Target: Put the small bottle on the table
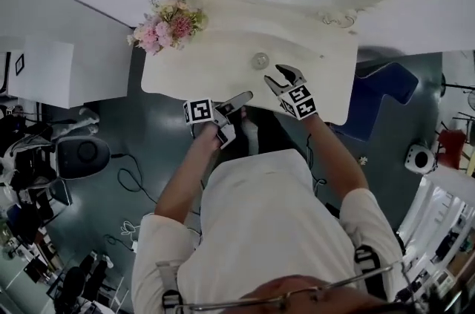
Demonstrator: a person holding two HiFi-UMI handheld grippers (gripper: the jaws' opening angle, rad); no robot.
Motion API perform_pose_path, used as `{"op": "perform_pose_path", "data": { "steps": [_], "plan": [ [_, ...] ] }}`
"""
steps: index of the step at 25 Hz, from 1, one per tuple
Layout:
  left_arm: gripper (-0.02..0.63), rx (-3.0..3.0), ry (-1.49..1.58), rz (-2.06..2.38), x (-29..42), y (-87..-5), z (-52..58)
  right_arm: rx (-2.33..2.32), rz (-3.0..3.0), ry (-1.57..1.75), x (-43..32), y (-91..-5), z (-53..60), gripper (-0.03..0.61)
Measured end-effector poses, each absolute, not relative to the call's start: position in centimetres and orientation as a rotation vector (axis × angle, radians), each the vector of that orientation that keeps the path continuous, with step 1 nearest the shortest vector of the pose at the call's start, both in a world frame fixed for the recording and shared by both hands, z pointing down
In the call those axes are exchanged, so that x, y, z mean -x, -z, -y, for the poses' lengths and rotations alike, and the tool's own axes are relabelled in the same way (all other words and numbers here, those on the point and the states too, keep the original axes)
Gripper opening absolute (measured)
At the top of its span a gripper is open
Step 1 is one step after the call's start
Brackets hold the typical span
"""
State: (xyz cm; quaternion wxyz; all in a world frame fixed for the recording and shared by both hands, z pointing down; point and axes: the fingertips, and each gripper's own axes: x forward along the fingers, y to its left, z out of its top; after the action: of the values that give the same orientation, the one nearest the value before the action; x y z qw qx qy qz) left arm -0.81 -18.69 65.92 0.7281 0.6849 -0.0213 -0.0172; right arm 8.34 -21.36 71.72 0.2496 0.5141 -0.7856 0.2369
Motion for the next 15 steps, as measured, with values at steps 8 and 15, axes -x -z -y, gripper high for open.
{"op": "perform_pose_path", "data": {
  "steps": [8, 15],
  "plan": [
    [0.182, -1.806, -0.109, 0.008, 0.9, -63.0, 18.9, -1.536, 2.168, -0.601, -8.0, -65.1, 18.6, 0.129],
    [0.08, -2.114, -0.274, 0.155, 1.8, -63.6, 19.5, -1.698, 2.139, -0.626, -10.7, -61.6, 16.5, 0.046]
  ]
}}
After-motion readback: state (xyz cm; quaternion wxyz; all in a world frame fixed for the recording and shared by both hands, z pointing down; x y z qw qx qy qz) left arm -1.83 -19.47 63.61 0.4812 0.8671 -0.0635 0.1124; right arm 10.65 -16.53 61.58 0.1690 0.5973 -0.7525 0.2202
